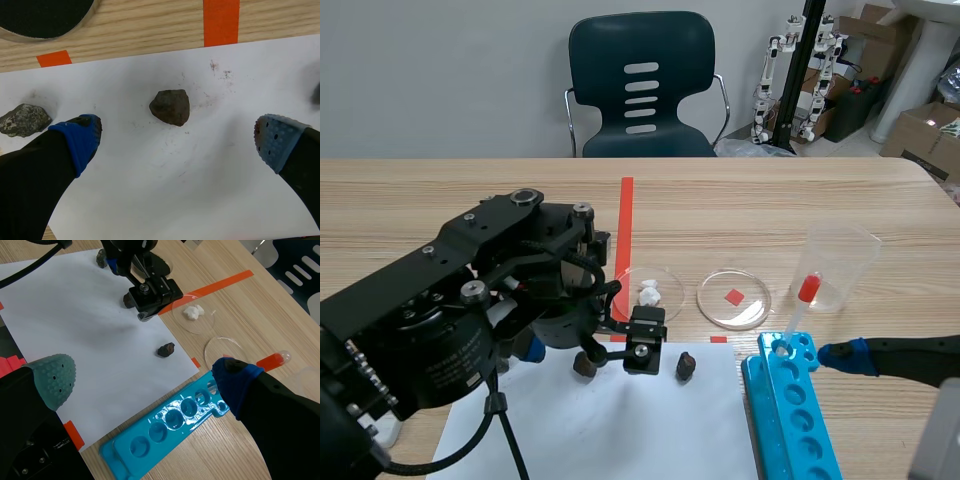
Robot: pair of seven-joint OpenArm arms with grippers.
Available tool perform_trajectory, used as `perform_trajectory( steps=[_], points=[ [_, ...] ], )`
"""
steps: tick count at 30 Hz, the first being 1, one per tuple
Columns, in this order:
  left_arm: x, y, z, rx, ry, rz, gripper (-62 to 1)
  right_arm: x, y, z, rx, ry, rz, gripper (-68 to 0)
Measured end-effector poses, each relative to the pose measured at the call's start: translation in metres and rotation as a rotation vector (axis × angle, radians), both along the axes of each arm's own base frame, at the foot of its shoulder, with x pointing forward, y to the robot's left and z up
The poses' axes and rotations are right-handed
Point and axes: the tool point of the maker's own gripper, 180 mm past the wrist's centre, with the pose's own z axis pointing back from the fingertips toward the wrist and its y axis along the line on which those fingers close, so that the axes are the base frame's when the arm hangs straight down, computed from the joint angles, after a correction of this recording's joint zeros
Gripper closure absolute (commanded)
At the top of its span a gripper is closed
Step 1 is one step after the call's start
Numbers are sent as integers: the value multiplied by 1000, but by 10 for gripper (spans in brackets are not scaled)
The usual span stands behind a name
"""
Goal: Return to the home posture
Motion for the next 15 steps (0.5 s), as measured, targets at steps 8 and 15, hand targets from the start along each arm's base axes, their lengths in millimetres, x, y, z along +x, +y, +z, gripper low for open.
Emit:
perform_trajectory(
  steps=[8,15],
  points=[
    [5,-1,1,-9,-29,1,-623,0,0,0,0,0,0,-569],
    [0,-10,4,-42,-71,-7,-623,0,0,0,0,0,0,-569]
  ],
)
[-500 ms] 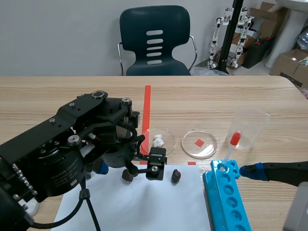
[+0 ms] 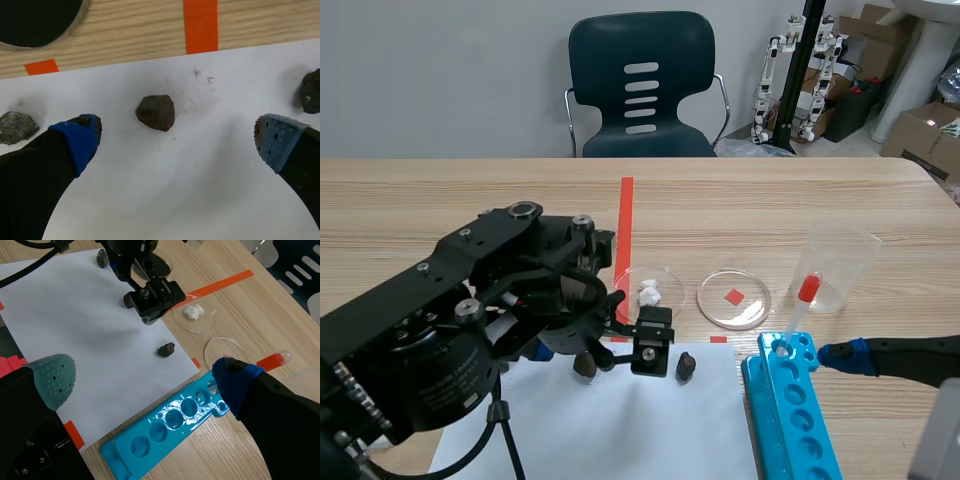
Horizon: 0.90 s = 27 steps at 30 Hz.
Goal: Return to the home posture
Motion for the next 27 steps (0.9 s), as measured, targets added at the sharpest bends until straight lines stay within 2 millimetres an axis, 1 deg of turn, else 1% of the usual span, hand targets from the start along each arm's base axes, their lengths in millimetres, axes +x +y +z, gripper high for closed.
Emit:
perform_trajectory(
  steps=[3,6,9,17,21,24,27],
  points=[
    [3,-3,8,-23,-47,-8,-623,0,0,0,0,0,0,-569],
    [14,5,19,-22,-136,-9,-623,0,0,0,0,0,0,-569],
    [16,15,26,-14,-198,-15,-623,0,0,0,0,0,0,-569],
    [0,37,39,-2,-308,-49,-623,0,0,0,0,0,0,-569],
    [-13,52,41,-3,-330,-69,-623,0,0,0,0,0,0,-569],
    [-26,69,40,0,-330,-72,-623,0,0,0,0,0,0,-569],
    [-31,93,46,31,-369,-89,-623,0,0,0,0,0,0,-569]
  ],
)
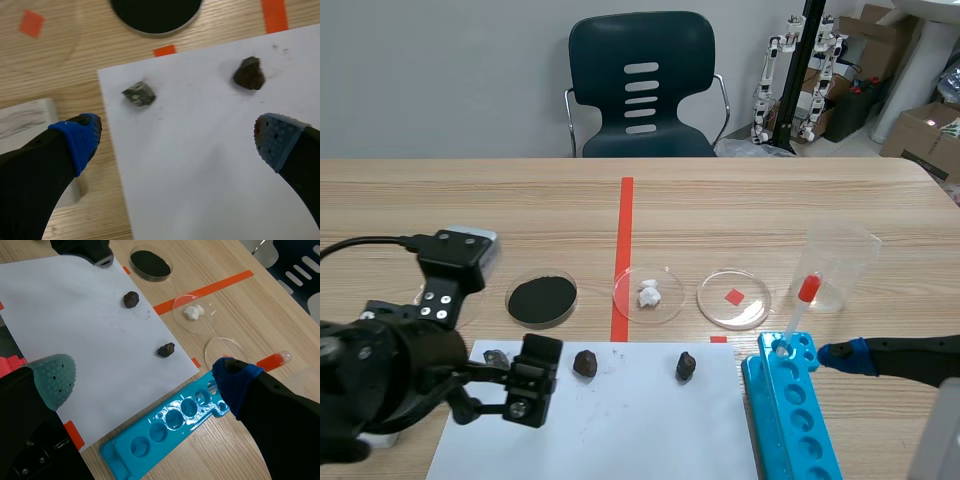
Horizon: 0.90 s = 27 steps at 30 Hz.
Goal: Return to the home posture
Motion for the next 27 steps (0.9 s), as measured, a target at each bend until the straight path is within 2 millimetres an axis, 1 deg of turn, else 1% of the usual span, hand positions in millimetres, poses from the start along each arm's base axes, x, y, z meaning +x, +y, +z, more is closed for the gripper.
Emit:
perform_trajectory(
  steps=[2,4,10,12,16,19,22,25,27],
  points=[
    [1,11,10,8,-51,-22,-623,0,0,0,0,0,0,-569],
    [2,18,21,6,-104,-46,-623,0,0,0,0,0,0,-569],
    [-9,26,50,-34,-242,-84,-623,0,0,0,0,0,0,-569],
    [-14,26,60,-53,-282,-103,-623,0,0,0,0,0,0,-569],
    [-25,16,79,-102,-347,-165,-623,0,0,0,0,0,0,-569],
    [-30,15,91,-91,-402,-198,-623,0,0,0,0,0,0,-569],
    [-33,17,99,-78,-453,-204,-623,0,0,0,0,0,0,-569],
    [-38,20,100,-57,-475,-205,-623,0,0,0,0,0,0,-569],
    [-41,18,100,-55,-482,-217,-623,0,0,0,0,0,0,-569]
  ],
)
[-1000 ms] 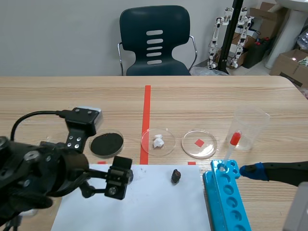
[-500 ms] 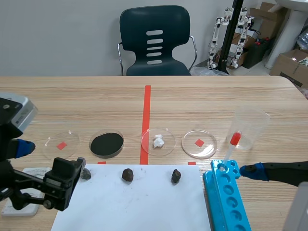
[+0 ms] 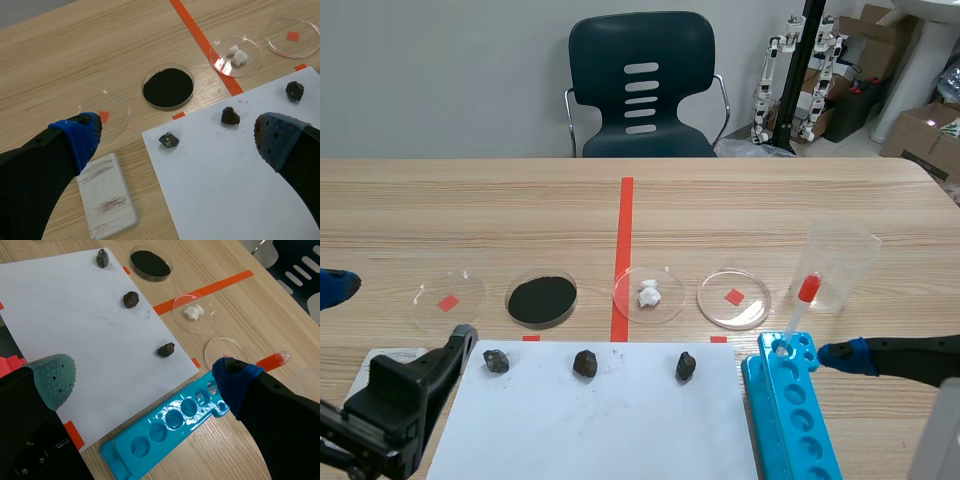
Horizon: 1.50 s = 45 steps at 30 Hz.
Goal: Return to the home posture
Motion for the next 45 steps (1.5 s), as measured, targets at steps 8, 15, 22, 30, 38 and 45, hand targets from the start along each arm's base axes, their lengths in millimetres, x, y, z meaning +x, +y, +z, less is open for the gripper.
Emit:
perform_trajectory(
  steps=[8,15,22,30,38,45],
  points=[
    [-5,-6,2,-10,-15,-30,-623,0,0,0,0,0,0,-569],
    [-5,-6,2,-10,-15,-30,-623,0,0,0,0,0,0,-569],
    [-5,-6,2,-10,-15,-30,-623,0,0,0,0,0,0,-569],
    [-5,-6,2,-10,-15,-30,-623,0,0,0,0,0,0,-569],
    [-5,-6,2,-10,-15,-30,-623,0,0,0,0,0,0,-569],
    [-5,-6,2,-11,-15,-30,-623,0,0,0,0,0,0,-569]
  ],
)
